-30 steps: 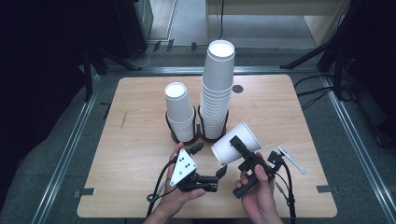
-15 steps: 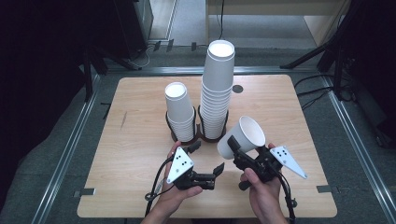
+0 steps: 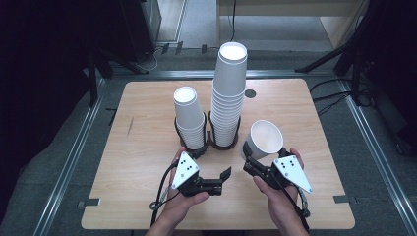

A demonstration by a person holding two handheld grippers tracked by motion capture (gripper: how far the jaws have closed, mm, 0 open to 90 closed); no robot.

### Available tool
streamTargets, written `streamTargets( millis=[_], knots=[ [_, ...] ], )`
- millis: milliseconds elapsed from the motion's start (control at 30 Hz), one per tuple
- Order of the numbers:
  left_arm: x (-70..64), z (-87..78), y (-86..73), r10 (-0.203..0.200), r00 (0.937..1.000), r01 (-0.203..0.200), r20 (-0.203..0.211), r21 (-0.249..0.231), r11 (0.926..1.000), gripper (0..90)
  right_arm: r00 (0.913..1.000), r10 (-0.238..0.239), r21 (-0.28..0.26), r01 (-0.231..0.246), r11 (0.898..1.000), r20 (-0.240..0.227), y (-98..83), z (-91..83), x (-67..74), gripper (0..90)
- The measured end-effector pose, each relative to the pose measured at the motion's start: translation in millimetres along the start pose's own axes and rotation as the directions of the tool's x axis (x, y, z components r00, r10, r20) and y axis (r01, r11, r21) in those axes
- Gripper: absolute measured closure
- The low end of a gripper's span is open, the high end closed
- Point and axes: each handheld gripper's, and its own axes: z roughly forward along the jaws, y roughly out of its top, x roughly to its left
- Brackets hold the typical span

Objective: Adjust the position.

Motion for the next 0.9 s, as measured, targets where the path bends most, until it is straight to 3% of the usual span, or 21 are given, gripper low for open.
streamTargets(
  millis=[267,500,733,900],
  knots=[
    [12.8,-2.4,-0.3,-0.001,0.9993,0.002,-0.037,0.020,0.9998,2.3,0.9955,-0.083,-0.014,0.084,0.996,0.046,-0.1,6.2,-14.5,13.8],
    [23.2,-8.7,-2.9,0.016,0.9967,-0.013,-0.080,0.034,0.9994,2.3,0.9890,-0.116,-0.005,0.117,0.993,0.091,3.0,14.4,-31.6,13.8],
    [41.7,-18.6,-5.4,0.016,0.9889,-0.010,-0.148,0.047,0.9988,2.3,0.9833,-0.115,0.019,0.113,0.993,0.141,2.9,29.7,-54.2,13.8],
    [55.5,-24.5,-9.9,0.010,0.9822,0.000,-0.187,0.053,0.9986,2.3,0.9804,-0.125,0.029,0.122,0.992,0.152,4.4,42.2,-65.5,13.8]
  ],
)
